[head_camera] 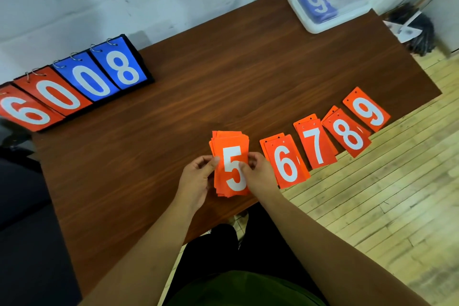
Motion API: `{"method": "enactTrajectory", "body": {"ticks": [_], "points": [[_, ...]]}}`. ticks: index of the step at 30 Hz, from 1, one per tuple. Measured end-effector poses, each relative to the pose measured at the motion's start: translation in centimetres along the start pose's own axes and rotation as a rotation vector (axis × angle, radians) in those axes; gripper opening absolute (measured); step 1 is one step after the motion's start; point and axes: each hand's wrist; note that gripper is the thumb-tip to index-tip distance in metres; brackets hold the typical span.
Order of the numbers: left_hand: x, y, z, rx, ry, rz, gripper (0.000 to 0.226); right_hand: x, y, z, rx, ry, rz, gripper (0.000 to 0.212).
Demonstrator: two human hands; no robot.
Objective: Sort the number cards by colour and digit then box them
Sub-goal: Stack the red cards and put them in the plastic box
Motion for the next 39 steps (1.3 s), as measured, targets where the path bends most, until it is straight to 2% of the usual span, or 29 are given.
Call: {"method": "enactTrajectory", "body": {"ticks": [4,7,12,15,18,24,30,33,39], "points": [[-0.3,0.2,-1.3,-0.176,0.012,-0.084,0.02,0.0,0.2,1.2,0.123,0.007,0.065,0.052],[-1.0,0.0,-1.8,-0.201,0.084,-0.08,0.017,-0.1,0.6,2.3,0.193,-0.036,0.119,0.053],[-1.7,-0.4,-1.9,-0.142,0.147,-0.022,0.017,-1.5,3.0,5.8,0.581,0.325,0.202,0.049],[-1.8,-0.4,-1.9,-0.127,0.166,0.001,0.017,-2.7,3.7,6.2,0.761,0.346,0.082,0.062],[-1.8,-0.3,-1.9,-0.128,0.178,0.011,0.016,-3.6,3.6,5.8,0.792,0.313,-0.008,0.075],[-1.8,-0.2,-1.6,-0.131,0.195,0.002,0.015,-4.6,3.0,5.7,0.775,0.305,-0.081,0.086],[-1.7,-0.4,-1.8,-0.123,0.194,0.017,0.016,-4.6,2.8,5.1,0.787,0.248,-0.018,0.086],[-1.8,-0.5,-1.8,-0.124,0.192,0.018,0.015,-4.5,2.6,5.1,0.747,0.272,-0.082,0.086],[-2.3,-0.6,-1.4,-0.136,0.213,0.022,0.017,-4.8,2.1,5.3,0.629,0.212,-0.183,0.094]]}}
Point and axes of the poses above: each hand's wrist, its own x-axis away from the middle knuckle, its own z-axis out of the back of the hand, y = z × x, and after that the axes turned 4 degrees about y, right-handed
